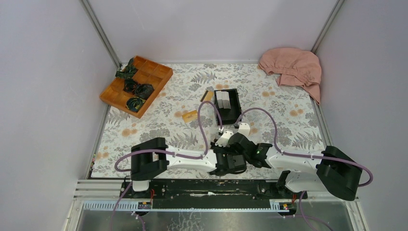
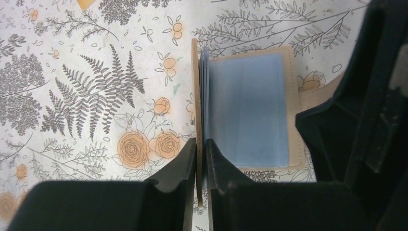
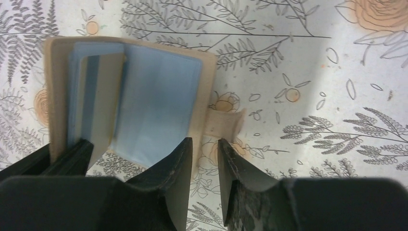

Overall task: Put the credit cards into the card holder
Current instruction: Close the card holder at the center of the board.

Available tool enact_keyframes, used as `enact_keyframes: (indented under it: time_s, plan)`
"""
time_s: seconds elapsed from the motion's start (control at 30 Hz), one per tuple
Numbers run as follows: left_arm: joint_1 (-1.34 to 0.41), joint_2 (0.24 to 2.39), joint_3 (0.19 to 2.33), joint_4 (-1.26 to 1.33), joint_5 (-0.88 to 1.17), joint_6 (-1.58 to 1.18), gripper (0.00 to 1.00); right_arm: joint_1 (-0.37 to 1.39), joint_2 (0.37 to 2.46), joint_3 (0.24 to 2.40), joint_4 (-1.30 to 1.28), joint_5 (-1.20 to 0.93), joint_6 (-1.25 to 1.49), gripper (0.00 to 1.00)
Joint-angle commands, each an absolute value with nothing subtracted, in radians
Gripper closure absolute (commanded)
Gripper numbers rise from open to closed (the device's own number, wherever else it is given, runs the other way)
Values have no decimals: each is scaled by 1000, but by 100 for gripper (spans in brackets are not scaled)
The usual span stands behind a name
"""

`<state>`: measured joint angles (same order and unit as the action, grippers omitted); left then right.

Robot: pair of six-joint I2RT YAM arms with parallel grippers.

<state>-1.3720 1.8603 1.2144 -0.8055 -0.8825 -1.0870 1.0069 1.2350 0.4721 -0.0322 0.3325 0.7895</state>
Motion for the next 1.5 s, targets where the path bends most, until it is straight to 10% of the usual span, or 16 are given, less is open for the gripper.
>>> enact_keyframes:
  time_s: [0.0,0.47,0.93,1.47]
  plan:
    - [-1372,1919,1294,-791,-882,-1071,100,1029,1240,463,-45,403,817,69]
    - [-1389,1994,1378,-787,-866,-1062,97,1026,1277,445,0,383,826,80]
    - [-1418,1958,1356,-626,-805,-1022,43,1025,1325,453,26,356,827,81]
    - [-1424,1841,1258,-395,-775,-959,41,1026,1321,463,8,360,824,81]
